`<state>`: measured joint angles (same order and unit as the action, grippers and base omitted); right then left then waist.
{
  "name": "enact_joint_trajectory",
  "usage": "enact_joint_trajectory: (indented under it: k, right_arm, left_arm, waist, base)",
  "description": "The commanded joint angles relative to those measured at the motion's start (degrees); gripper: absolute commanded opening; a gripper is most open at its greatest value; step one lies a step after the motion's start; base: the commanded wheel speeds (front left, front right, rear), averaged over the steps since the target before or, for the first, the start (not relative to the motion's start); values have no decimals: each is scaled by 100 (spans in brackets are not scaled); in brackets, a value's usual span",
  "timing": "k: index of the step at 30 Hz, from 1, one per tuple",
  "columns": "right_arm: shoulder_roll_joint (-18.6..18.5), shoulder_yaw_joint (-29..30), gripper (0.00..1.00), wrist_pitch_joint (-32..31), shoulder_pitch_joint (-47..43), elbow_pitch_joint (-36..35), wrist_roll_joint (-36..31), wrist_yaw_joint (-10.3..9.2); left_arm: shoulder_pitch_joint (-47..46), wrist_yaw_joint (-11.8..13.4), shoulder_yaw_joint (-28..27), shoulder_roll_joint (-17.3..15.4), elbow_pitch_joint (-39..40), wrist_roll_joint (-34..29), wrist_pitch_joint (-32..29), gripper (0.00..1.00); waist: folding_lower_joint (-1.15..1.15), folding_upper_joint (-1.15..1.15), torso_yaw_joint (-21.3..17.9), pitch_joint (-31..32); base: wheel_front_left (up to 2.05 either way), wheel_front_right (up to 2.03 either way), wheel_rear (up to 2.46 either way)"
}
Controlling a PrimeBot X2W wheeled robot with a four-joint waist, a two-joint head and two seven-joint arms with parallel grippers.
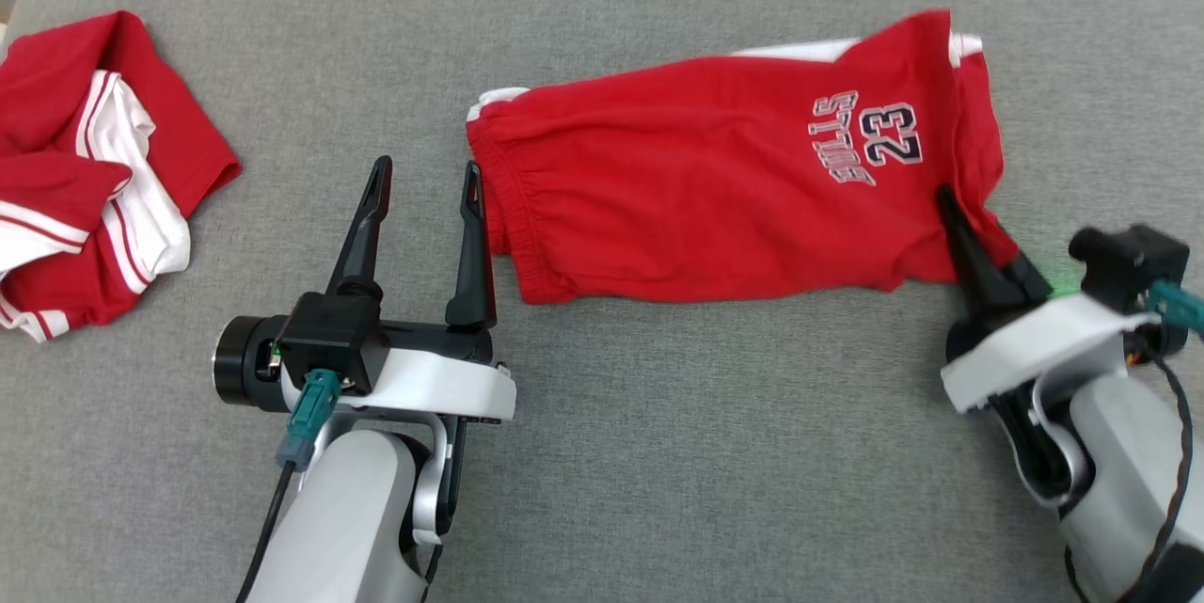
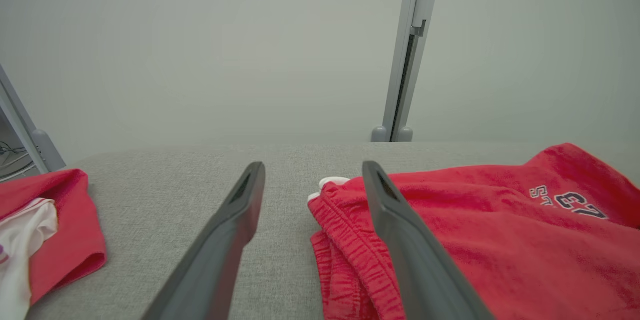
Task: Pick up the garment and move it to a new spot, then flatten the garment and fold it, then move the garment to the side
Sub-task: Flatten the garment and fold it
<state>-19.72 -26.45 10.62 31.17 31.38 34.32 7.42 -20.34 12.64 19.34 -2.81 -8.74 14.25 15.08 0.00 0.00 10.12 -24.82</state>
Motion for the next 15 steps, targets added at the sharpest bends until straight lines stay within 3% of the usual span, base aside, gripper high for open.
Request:
enact_joint_trajectory:
  k: [1, 8, 15]
  right_arm:
    - [61, -7, 0, 34, -732, 179, 92, 5]
    - [143, 464, 0, 254, -1507, -269, 27, 1]
    - [217, 833, 0, 246, -1738, -410, -48, 1]
  left_arm:
    - [36, -45, -55, -17, -21, -38, 12, 100]
    - [281, -188, -219, -19, -137, -163, 12, 100]
    - [412, -254, -260, -19, -205, -154, 12, 100]
  waist:
    - [0, 0, -97, 126]
    - [0, 0, -407, 447]
    - [0, 0, -472, 602]
  base:
    - [0, 0, 0]
    - [0, 0, 0]
    - [0, 0, 0]
